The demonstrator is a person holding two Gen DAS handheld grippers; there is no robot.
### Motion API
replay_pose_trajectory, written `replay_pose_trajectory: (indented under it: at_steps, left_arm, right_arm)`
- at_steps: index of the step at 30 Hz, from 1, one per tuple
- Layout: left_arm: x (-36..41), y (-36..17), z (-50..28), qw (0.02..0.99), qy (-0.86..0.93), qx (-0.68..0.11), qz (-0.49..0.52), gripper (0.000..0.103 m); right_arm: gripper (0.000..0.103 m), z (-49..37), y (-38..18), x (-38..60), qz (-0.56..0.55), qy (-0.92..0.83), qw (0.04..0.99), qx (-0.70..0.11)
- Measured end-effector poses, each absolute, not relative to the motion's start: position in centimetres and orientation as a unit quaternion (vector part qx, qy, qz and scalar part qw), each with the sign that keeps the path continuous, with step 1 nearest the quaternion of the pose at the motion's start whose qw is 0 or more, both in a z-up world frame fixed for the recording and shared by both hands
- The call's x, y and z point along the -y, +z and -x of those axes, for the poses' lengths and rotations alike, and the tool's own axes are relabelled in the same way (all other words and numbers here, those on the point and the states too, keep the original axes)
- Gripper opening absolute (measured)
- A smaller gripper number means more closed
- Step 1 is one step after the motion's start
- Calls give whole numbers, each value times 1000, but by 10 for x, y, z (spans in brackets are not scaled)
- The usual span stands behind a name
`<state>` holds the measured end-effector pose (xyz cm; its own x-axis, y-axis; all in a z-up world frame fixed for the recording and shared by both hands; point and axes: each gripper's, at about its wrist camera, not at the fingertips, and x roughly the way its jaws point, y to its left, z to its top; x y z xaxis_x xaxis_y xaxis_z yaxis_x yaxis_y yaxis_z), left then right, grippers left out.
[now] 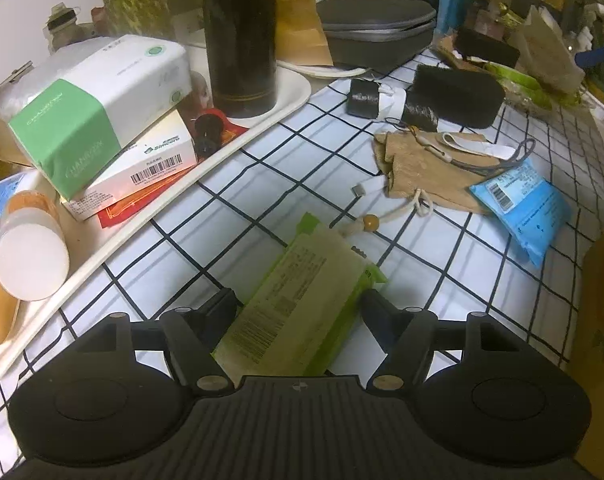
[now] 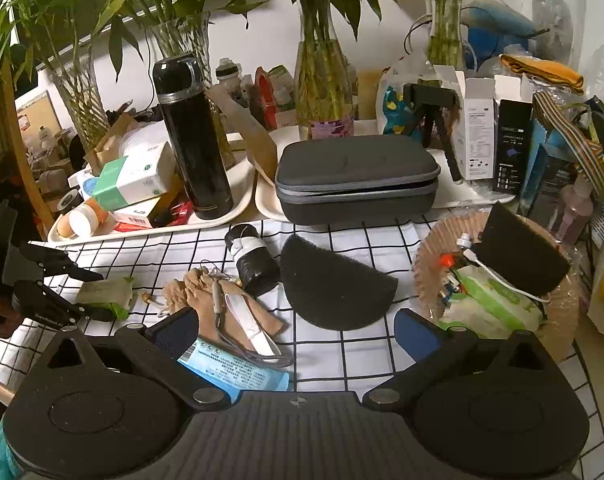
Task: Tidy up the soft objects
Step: 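Close the left gripper on the green wipes pack and lift it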
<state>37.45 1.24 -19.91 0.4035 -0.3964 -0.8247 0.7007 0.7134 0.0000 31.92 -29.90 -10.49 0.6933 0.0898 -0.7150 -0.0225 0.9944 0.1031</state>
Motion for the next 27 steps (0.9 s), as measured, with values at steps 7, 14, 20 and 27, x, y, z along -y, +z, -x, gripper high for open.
replay_pose_trajectory:
  at_steps: [7,14,20,27]
  left_arm:
    - [-13,-195,-362,826,-303,-449,-157,53]
    - [-14,-190,-331,840,-258,-455,-145,50]
    - [-30,-162,-309,874,-223,-421,-95,50]
    - [-34,-143,-298,897,-204,-387,-64,49]
  right_arm:
    - [103,-330,-111,297,-25,34,916,-399]
    - [103,-333,-122,291,-4,42,909,-414]
    - [103,-342,-133,282,39,63,905,-418]
    - [103,-359,-149,279,87,77,903,-415]
